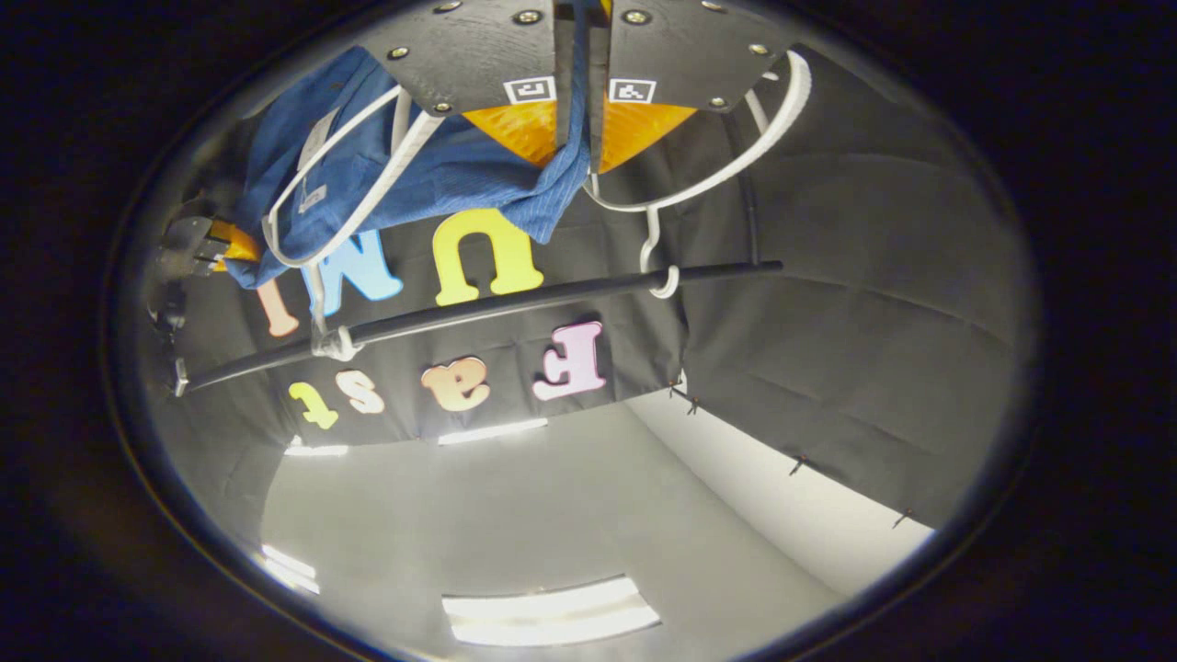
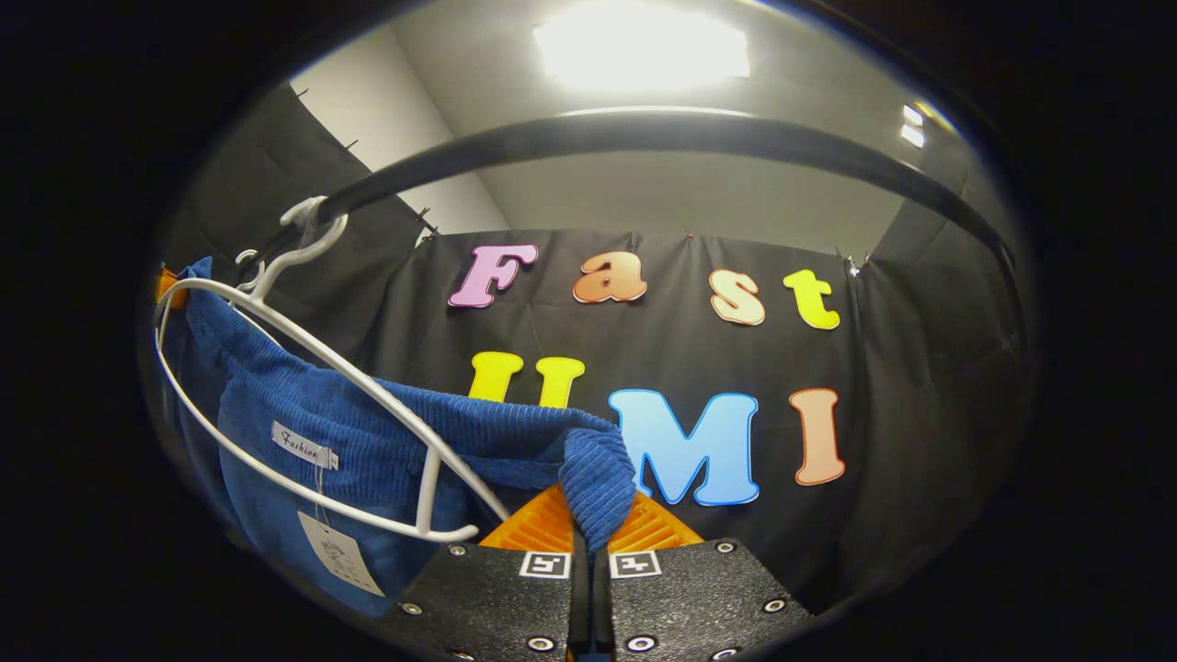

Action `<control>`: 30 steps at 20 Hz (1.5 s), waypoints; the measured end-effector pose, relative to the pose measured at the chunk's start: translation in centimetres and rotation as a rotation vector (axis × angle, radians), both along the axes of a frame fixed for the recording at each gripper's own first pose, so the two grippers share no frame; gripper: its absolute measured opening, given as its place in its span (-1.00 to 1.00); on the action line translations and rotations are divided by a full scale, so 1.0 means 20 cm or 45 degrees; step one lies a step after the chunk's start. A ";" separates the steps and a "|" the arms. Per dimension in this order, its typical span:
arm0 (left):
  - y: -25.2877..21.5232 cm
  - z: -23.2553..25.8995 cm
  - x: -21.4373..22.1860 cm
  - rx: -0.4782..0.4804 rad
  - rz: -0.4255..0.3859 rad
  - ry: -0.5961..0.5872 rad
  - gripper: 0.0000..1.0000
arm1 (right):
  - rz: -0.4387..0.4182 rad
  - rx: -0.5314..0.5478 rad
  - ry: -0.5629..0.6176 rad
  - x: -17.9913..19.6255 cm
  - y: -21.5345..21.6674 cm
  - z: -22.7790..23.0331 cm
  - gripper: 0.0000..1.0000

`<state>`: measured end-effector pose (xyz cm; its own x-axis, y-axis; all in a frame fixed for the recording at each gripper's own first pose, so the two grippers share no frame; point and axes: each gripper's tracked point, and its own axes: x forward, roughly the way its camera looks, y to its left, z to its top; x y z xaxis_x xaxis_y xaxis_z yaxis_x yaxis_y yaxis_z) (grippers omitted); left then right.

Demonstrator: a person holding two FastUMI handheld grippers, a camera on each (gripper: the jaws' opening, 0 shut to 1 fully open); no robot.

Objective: Grasp the clothes on the hanger with both hands and then place them into the laundry hamper below.

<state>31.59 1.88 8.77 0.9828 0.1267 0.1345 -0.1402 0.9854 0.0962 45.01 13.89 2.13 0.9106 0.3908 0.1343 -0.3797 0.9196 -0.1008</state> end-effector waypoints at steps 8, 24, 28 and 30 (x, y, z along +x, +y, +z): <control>-0.03 -0.23 0.09 -0.031 -0.053 0.108 -0.80 | -0.014 0.041 0.258 0.09 -0.04 -0.31 -1.00; -0.14 -0.57 -0.29 -0.106 -0.068 0.231 -0.88 | 0.008 -0.051 0.327 -0.42 -0.16 -0.52 -0.98; -0.18 -0.53 -0.47 -0.129 -0.138 0.209 -0.88 | 0.007 -0.017 0.314 -0.70 -0.19 -0.44 -0.98; -0.20 -0.49 -0.56 -0.145 -0.167 0.193 -0.87 | 0.017 -0.009 0.310 -0.85 -0.18 -0.39 -0.98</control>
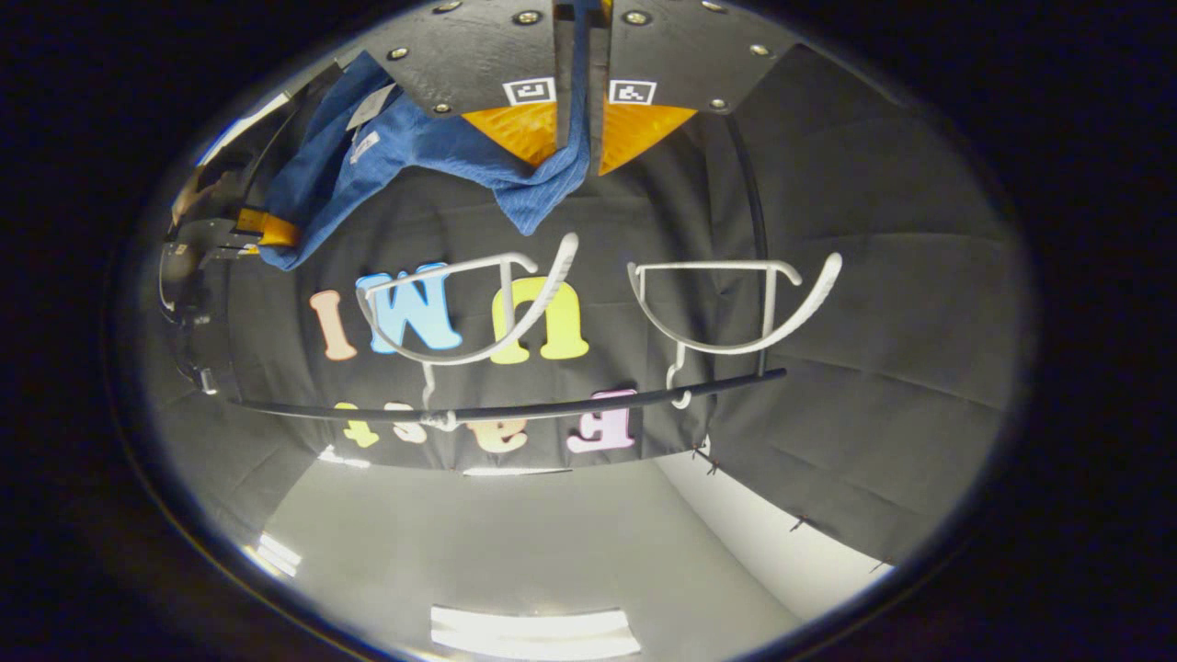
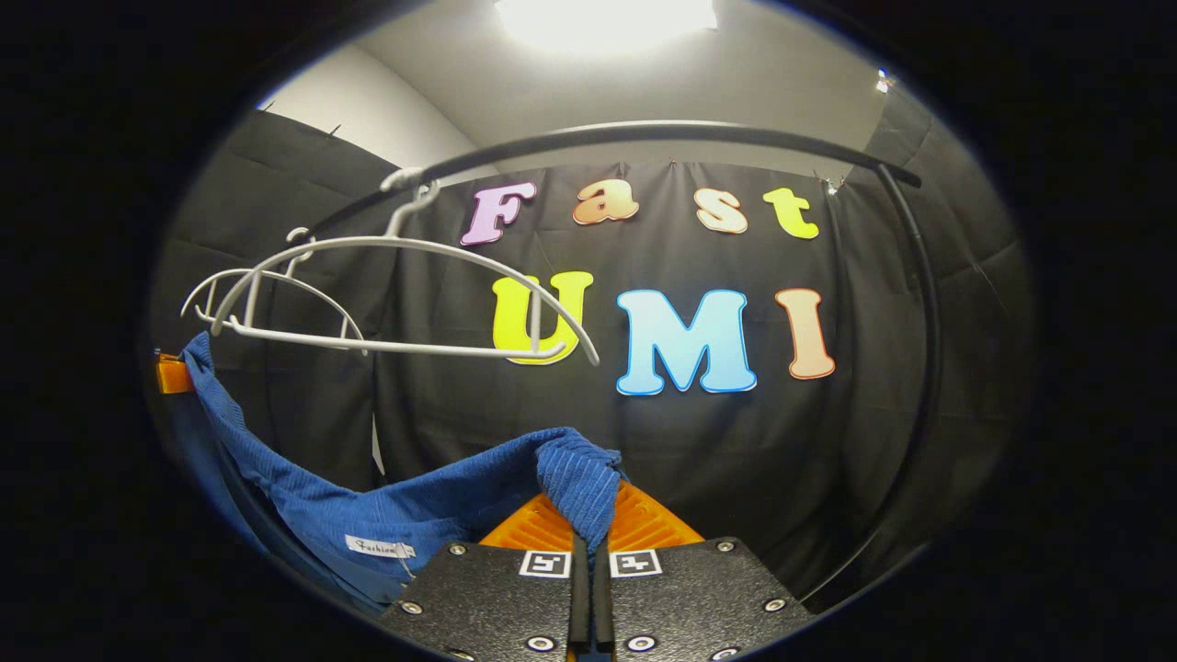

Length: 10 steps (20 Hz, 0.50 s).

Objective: Grasp the clothes on the hanger with both hands and then place them into the laundry hamper below.

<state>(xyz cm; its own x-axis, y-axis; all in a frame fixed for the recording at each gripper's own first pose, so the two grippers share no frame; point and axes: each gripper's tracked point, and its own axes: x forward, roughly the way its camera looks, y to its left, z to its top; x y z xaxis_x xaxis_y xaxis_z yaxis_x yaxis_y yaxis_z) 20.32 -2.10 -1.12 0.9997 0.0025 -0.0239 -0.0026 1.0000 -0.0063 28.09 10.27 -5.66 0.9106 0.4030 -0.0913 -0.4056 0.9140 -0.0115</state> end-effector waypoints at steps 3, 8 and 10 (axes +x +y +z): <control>-0.03 0.08 -0.12 -0.021 -0.045 -0.034 -0.87 | 0.011 0.010 -0.017 -0.20 0.06 0.09 -0.98; -0.14 0.21 -0.25 -0.049 -0.144 -0.101 -0.88 | 0.068 0.038 -0.042 -0.49 0.15 0.22 -0.98; -0.20 0.23 -0.31 -0.066 -0.186 -0.120 -0.78 | 0.094 0.035 -0.052 -0.61 0.19 0.24 -0.98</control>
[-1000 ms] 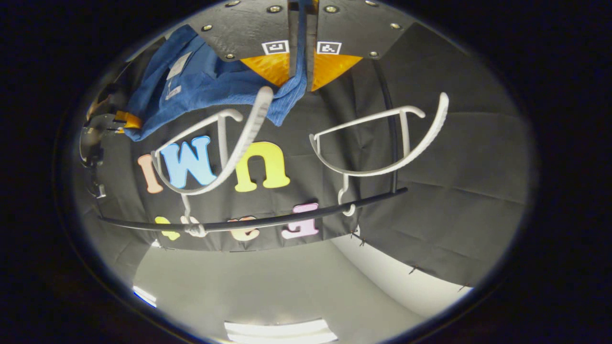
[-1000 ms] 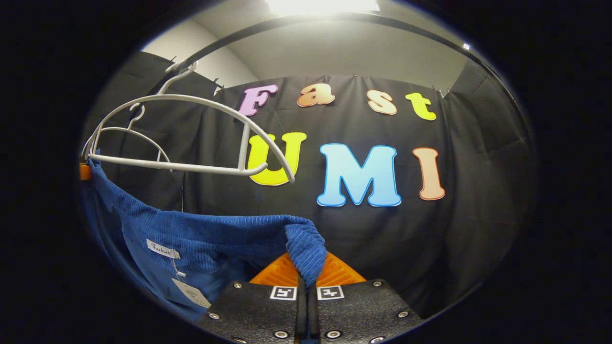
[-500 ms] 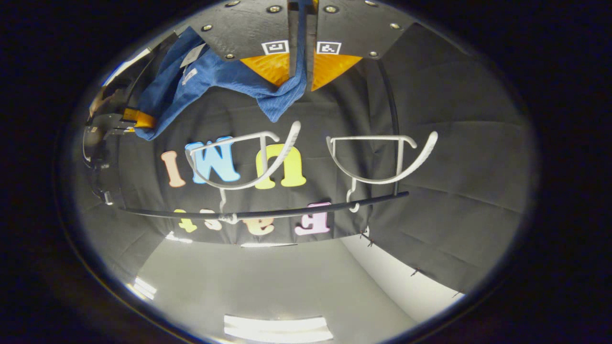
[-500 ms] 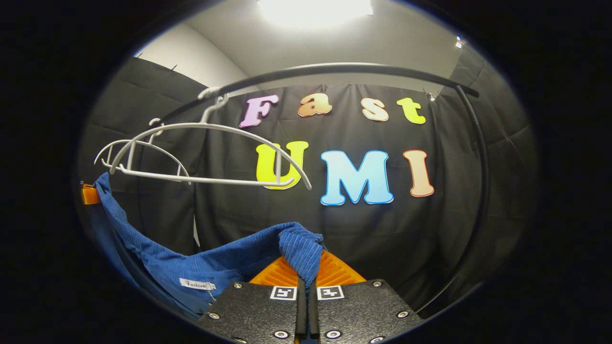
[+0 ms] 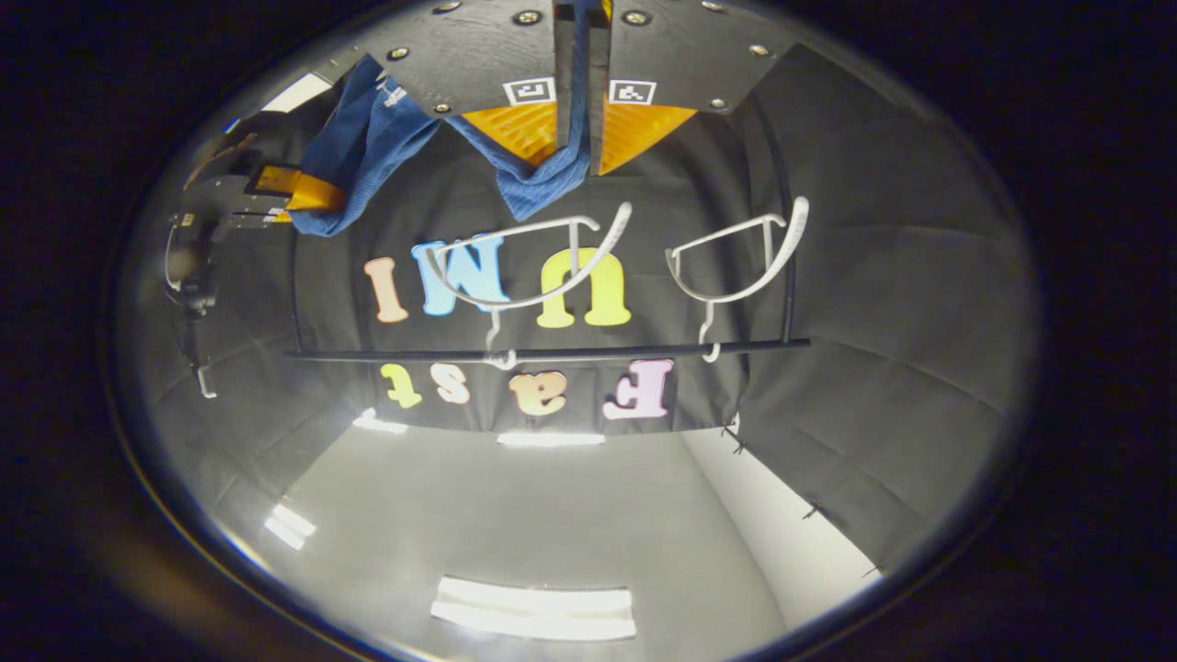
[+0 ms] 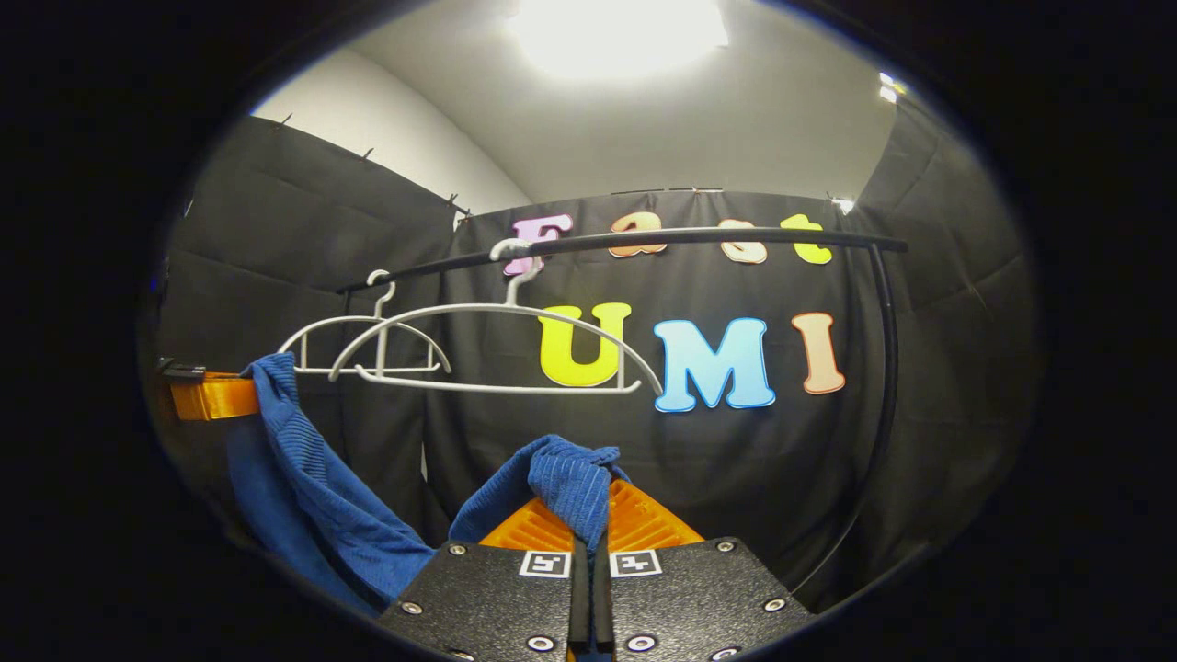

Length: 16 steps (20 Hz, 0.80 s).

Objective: Grasp the clothes on the hanger with both hands and then place them into the laundry hamper below.

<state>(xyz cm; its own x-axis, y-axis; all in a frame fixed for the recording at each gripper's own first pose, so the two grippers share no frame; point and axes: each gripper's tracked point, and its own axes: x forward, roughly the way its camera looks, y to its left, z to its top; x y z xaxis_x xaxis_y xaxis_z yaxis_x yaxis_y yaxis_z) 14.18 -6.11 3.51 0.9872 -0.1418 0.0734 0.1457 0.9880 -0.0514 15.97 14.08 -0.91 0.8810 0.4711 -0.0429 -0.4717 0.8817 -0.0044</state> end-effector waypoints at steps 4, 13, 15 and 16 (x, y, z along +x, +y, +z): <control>-0.12 -0.02 -0.08 -0.044 -0.067 0.001 -0.88 | 0.053 -0.005 0.022 -0.18 0.09 -0.02 -0.98; -0.21 -0.34 -0.18 -0.112 -0.108 0.126 -0.96 | 0.114 -0.055 0.130 -0.47 0.17 -0.25 -0.98; -0.25 -0.47 -0.17 -0.113 -0.119 0.178 -0.96 | 0.119 -0.073 0.182 -0.50 0.18 -0.36 -0.98; -0.26 -0.53 -0.17 -0.106 -0.122 0.208 -0.88 | 0.117 -0.084 0.211 -0.51 0.18 -0.42 -0.98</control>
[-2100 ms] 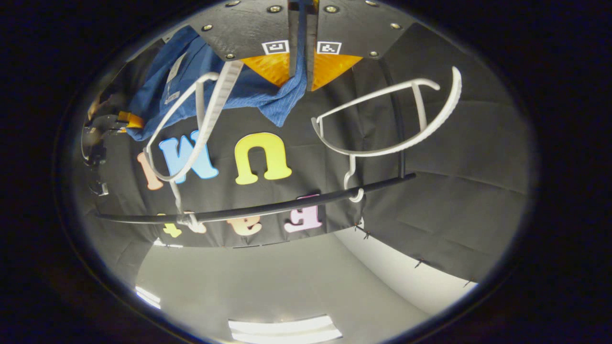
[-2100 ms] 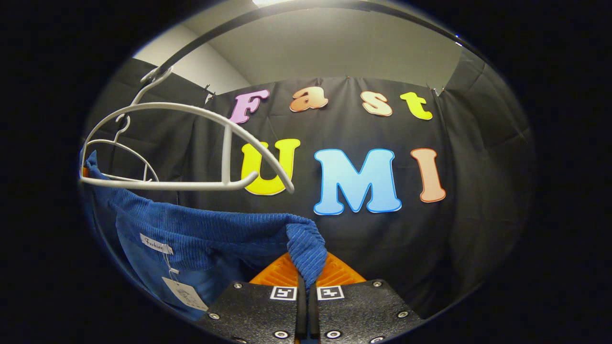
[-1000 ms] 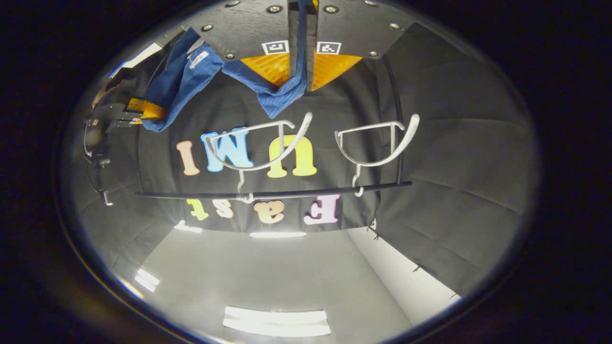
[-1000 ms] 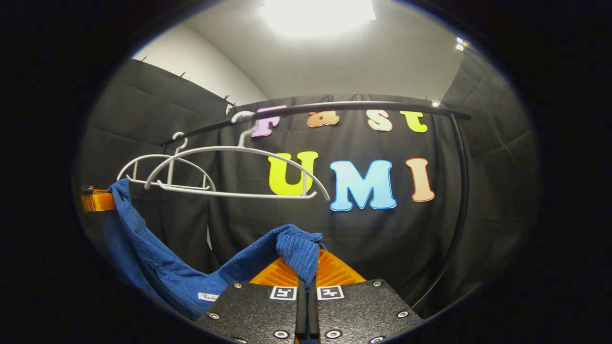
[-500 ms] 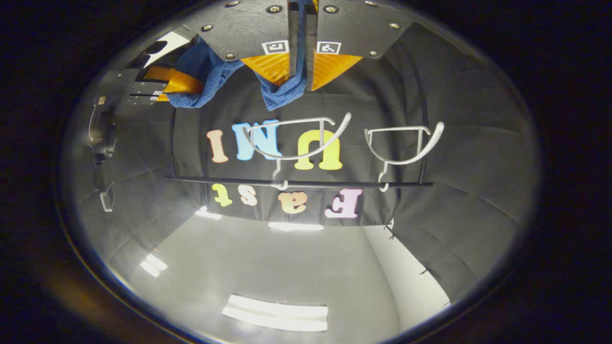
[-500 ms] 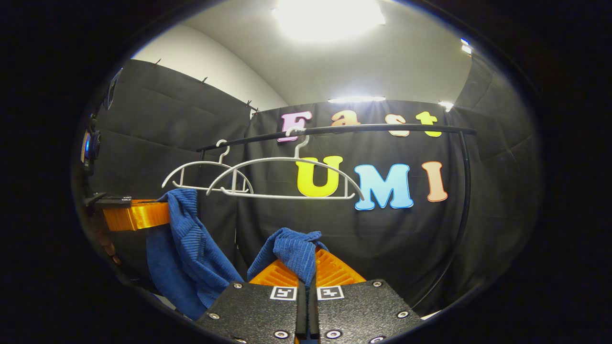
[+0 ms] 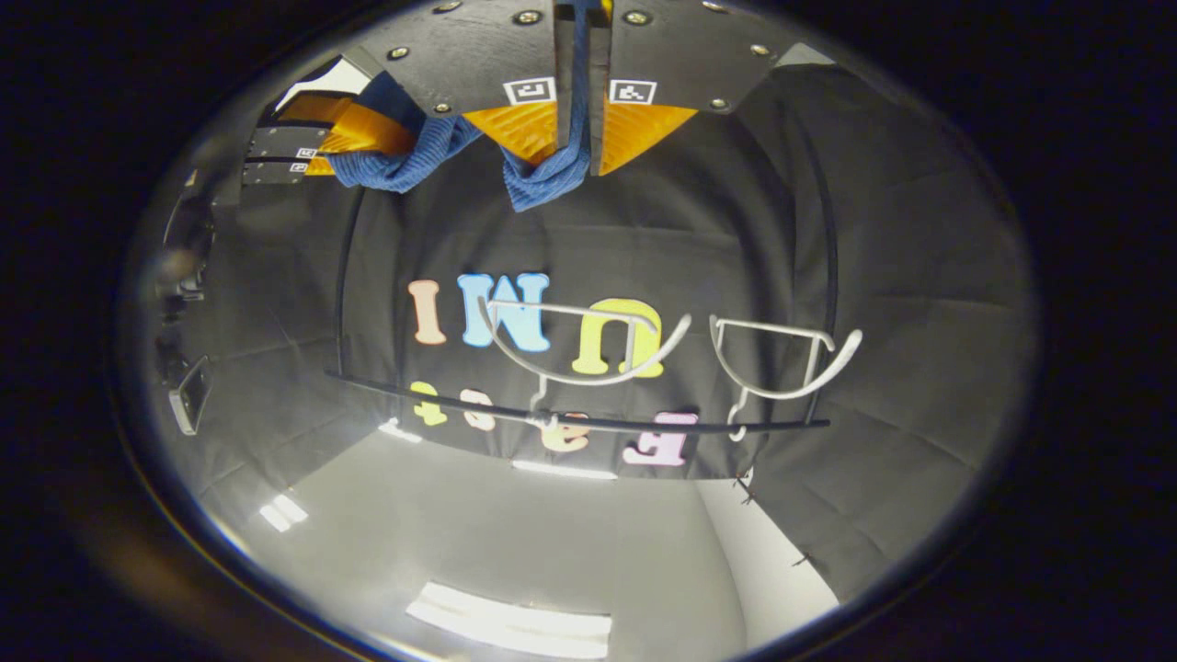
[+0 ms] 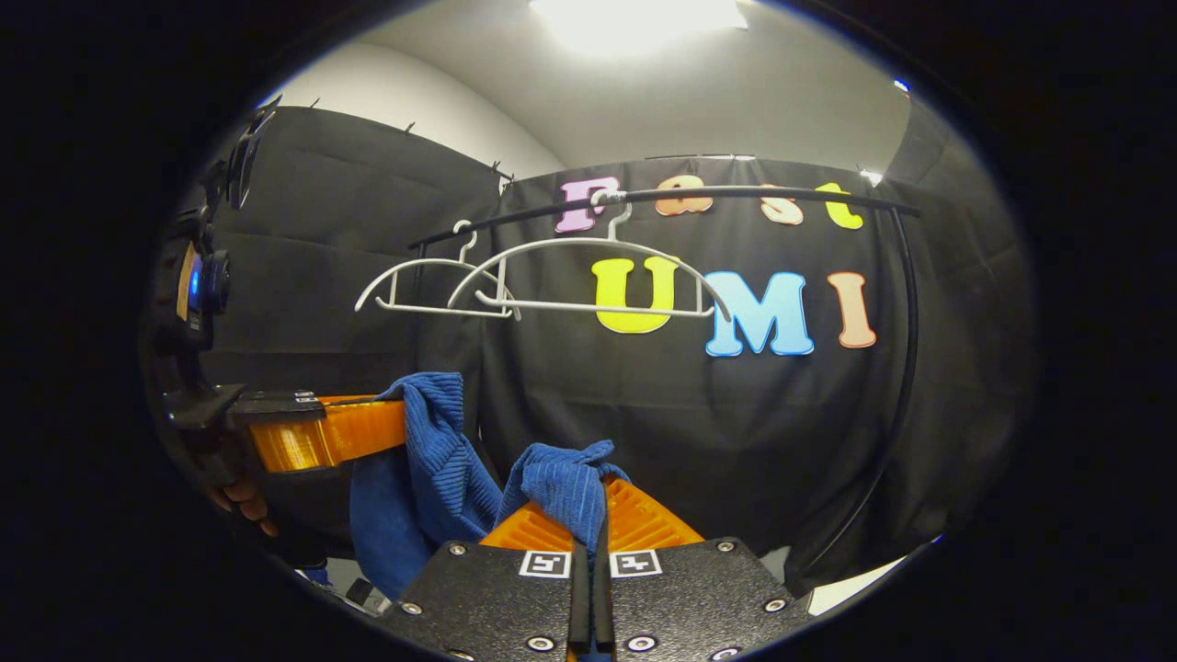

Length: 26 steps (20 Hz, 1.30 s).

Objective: Grasp the clothes on the hanger with both hands and then place them into the laundry hamper below.

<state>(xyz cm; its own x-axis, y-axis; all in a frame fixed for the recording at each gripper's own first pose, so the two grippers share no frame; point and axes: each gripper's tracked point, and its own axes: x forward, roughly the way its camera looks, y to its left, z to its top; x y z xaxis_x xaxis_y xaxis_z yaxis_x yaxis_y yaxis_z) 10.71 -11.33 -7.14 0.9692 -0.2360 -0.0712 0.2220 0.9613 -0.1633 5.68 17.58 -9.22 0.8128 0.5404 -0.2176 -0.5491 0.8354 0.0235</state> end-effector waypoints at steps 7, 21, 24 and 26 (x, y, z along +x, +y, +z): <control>-0.04 -0.47 -0.06 0.032 -0.034 0.223 -0.88 | -0.025 -0.103 0.194 -0.13 -0.07 -0.40 -0.98; -0.09 -1.33 -0.28 0.214 -0.113 0.640 -0.88 | -0.037 -0.357 0.542 -0.30 -0.20 -1.09 -0.96; -0.07 -1.46 -0.36 0.256 -0.124 0.705 -0.88 | -0.022 -0.404 0.593 -0.38 -0.22 -1.21 -0.96; -0.05 -1.55 -0.40 0.277 -0.127 0.766 -0.87 | 0.014 -0.426 0.643 -0.43 -0.22 -1.28 -0.97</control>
<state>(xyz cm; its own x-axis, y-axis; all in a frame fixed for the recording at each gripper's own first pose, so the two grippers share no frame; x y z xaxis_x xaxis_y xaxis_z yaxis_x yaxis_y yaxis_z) 2.74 -12.35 -38.22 0.7194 -0.2416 -0.6512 0.2425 0.9659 -0.0904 -3.01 13.14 -34.83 0.5595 0.3837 -0.7347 -0.5472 0.8367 0.0203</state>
